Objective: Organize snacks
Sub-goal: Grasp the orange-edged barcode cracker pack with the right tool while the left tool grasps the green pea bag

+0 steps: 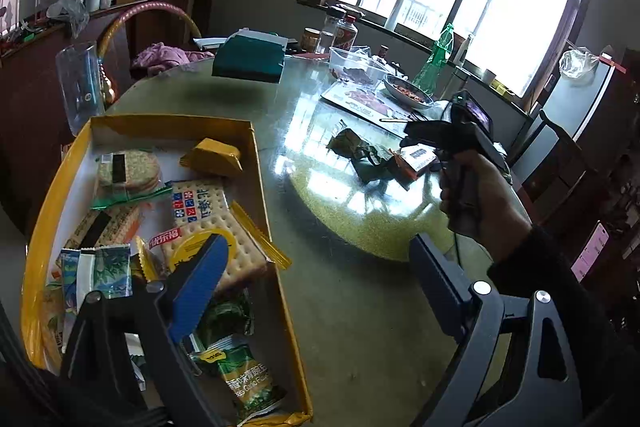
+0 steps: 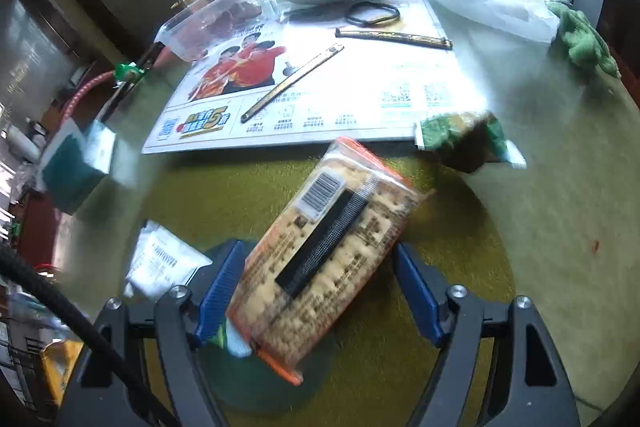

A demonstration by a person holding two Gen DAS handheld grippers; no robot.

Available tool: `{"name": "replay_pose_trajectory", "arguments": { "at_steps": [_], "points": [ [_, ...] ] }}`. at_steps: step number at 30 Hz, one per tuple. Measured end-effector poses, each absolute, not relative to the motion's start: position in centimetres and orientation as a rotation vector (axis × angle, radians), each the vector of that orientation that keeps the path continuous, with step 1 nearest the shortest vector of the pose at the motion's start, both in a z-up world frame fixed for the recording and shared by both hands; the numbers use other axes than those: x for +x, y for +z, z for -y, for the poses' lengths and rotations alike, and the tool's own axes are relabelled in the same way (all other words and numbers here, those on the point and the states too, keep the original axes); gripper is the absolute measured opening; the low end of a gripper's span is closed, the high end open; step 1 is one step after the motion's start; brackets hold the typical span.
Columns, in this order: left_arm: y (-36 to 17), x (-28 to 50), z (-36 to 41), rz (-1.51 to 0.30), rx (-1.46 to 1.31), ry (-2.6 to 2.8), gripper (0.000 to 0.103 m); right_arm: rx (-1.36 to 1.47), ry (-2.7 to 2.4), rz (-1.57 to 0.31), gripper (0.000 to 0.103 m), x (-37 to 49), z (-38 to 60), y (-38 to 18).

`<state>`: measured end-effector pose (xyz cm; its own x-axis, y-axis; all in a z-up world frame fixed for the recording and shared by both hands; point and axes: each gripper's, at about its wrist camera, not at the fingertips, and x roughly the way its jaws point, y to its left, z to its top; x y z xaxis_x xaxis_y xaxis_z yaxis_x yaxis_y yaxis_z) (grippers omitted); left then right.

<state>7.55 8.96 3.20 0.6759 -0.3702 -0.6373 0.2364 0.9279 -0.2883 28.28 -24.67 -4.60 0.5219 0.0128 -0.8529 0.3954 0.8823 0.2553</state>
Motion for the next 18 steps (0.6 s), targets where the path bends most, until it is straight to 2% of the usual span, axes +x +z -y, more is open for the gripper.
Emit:
{"name": "replay_pose_trajectory", "arguments": {
  "at_steps": [4,8,18],
  "points": [
    [3.1,7.6,-8.6,-0.764,-0.192,-0.352,0.092,0.341,-0.282,-1.005,0.078,29.1,23.4,-4.9],
    [3.4,8.0,-7.2,-0.776,-0.183,-0.385,0.092,0.245,-0.24,-1.017,0.072,27.6,22.7,-5.1],
    [3.4,14.6,1.9,-0.867,-0.134,-0.475,0.092,0.238,-0.072,-1.016,0.065,16.2,24.4,-4.8]
  ]
}}
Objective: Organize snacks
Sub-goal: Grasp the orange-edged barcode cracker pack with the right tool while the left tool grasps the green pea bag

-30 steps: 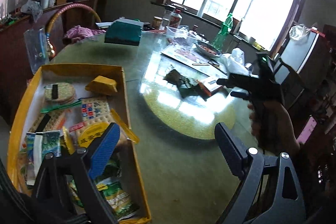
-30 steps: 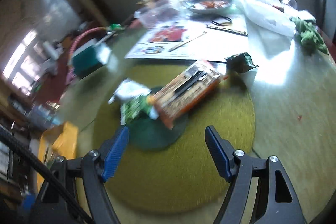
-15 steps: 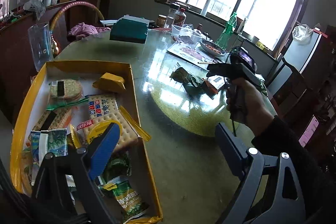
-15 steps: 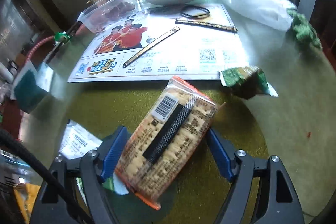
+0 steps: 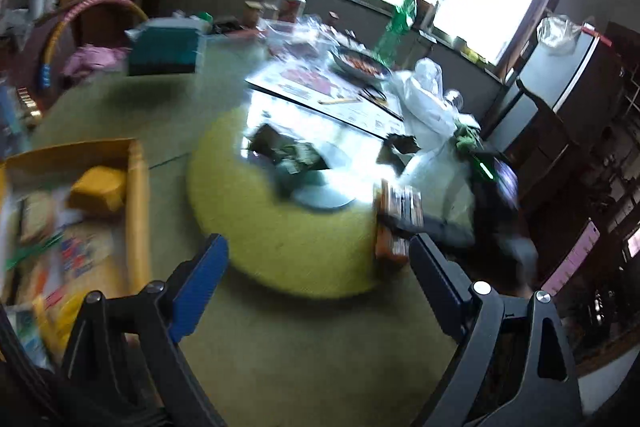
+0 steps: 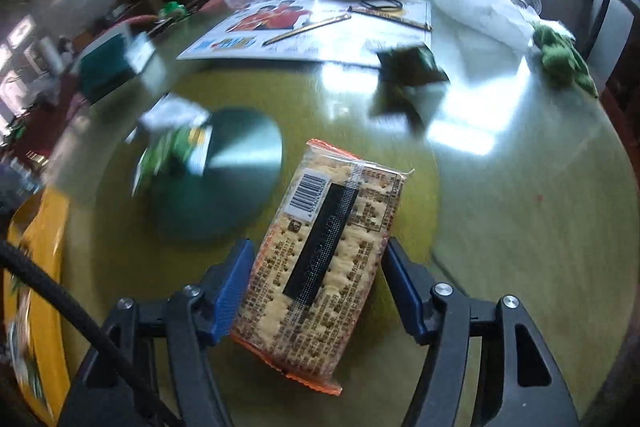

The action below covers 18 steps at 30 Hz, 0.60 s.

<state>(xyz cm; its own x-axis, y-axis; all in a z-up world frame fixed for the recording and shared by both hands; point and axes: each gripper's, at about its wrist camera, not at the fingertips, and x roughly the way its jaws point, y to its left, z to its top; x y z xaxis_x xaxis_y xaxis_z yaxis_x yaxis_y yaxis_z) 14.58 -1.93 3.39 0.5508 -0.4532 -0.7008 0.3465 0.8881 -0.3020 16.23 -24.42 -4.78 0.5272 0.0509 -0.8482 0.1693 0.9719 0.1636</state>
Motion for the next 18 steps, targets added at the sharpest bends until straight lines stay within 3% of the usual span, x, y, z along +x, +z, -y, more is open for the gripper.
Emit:
{"name": "replay_pose_trajectory", "arguments": {
  "at_steps": [13,16,18],
  "points": [
    [-2.8,29.4,10.1,-1.039,-0.029,-0.315,0.088,0.26,0.024,-0.983,0.06,9.7,26.4,-4.6],
    [-4.2,30.5,10.3,-1.067,-0.036,-0.281,0.083,0.246,0.032,-0.979,0.06,9.5,26.4,-4.6],
    [-5.2,30.7,10.8,-1.091,0.004,-0.27,0.068,0.239,0.032,-0.978,0.06,9.6,26.2,-4.6]
  ]
}}
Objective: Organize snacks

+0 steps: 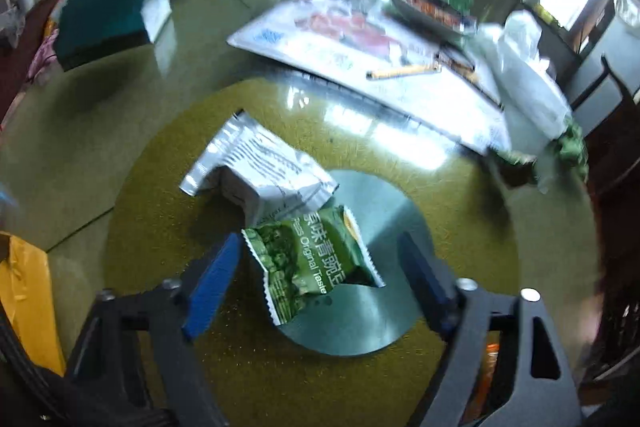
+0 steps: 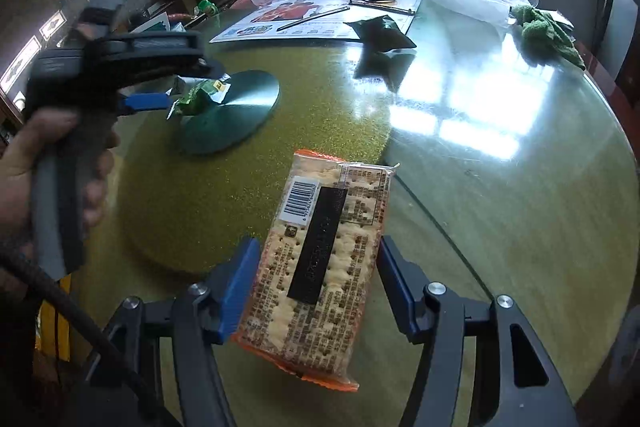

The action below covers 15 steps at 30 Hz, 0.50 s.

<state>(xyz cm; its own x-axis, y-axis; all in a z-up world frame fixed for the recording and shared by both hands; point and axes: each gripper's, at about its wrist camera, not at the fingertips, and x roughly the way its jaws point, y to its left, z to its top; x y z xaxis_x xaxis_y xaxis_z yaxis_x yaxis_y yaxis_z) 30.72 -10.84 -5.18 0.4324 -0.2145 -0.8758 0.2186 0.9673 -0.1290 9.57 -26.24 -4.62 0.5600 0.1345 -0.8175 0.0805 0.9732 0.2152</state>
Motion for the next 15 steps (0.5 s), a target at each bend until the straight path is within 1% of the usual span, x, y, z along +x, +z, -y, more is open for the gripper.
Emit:
{"name": "replay_pose_trajectory", "arguments": {
  "at_steps": [1,2,3,6,10,15],
  "points": [
    [-5.5,30.7,10.9,-1.096,0.021,-0.26,0.066,0.237,0.033,-0.978,0.06,9.6,26.2,-4.7],
    [-5.5,30.6,10.9,-1.074,0.032,-0.255,0.061,0.233,0.034,-0.976,0.06,9.6,26.1,-4.7],
    [-5.6,30.4,10.8,-1.069,0.037,-0.251,0.053,0.23,0.035,-0.973,0.06,9.5,26.2,-4.7],
    [-5.5,30.0,10.2,-1.05,0.006,-0.266,0.048,0.221,0.034,-0.968,0.06,9.3,26.1,-4.7],
    [-5.2,28.4,9.8,-1.052,0.041,-0.299,0.045,0.215,0.028,-0.963,0.06,9.1,25.9,-4.7],
    [-5.4,23.6,8.2,-1.043,0.044,-0.357,0.045,0.187,0.031,-0.958,0.06,8.9,25.3,-4.7]
  ]
}}
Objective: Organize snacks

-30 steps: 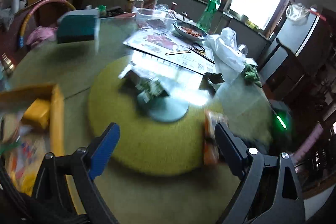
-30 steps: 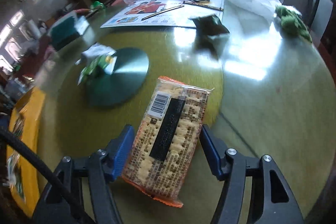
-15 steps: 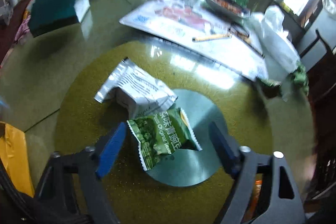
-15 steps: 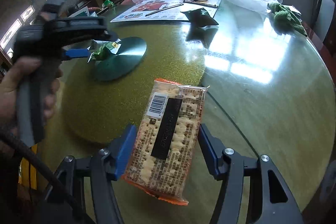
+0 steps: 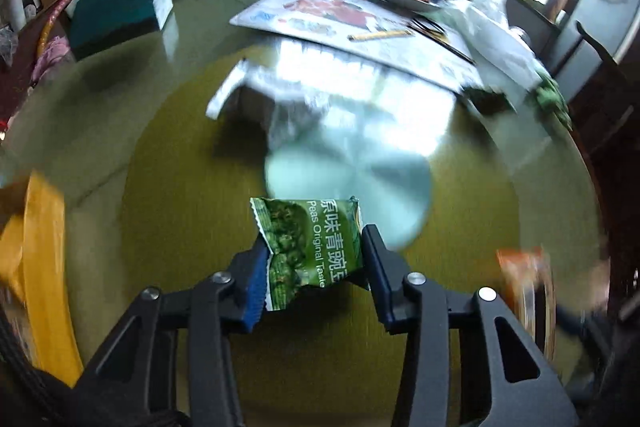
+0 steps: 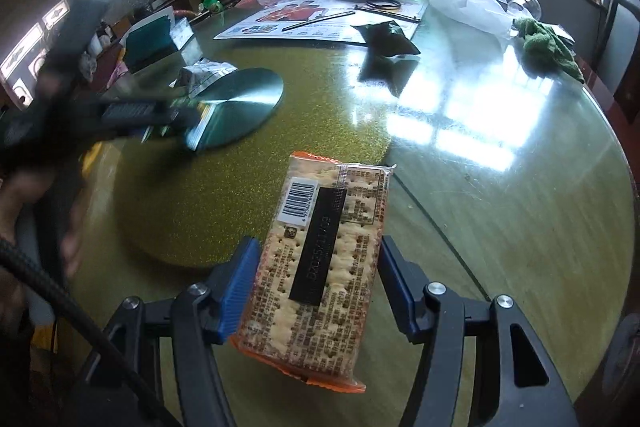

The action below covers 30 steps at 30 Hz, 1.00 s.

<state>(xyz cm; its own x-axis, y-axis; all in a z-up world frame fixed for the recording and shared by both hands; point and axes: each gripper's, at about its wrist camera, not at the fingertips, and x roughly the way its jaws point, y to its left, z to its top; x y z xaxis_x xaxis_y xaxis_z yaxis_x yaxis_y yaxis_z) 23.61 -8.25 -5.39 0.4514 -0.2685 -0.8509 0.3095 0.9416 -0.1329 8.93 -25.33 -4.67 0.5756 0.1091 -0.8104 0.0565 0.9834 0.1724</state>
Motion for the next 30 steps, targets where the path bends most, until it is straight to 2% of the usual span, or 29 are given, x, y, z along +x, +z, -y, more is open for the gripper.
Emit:
{"name": "replay_pose_trajectory", "arguments": {
  "at_steps": [7,16,22,30],
  "points": [
    [-5.6,14.4,4.1,-1.039,-0.062,-0.436,0.044,0.197,0.054,-0.963,0.058,7.5,24.4,-4.6],
    [-2.4,6.0,-2.1,-0.895,-0.189,-0.458,0.044,0.182,0.205,-0.937,0.058,5.8,18.8,-3.3],
    [3.0,3.8,-8.0,-0.757,-0.216,-0.402,0.044,0.16,0.406,-0.878,0.058,6.1,12.0,0.1],
    [4.7,4.9,-16.5,-0.702,-0.239,-0.236,0.044,0.089,0.567,-0.876,0.058,9.7,2.3,1.9]
  ]
}}
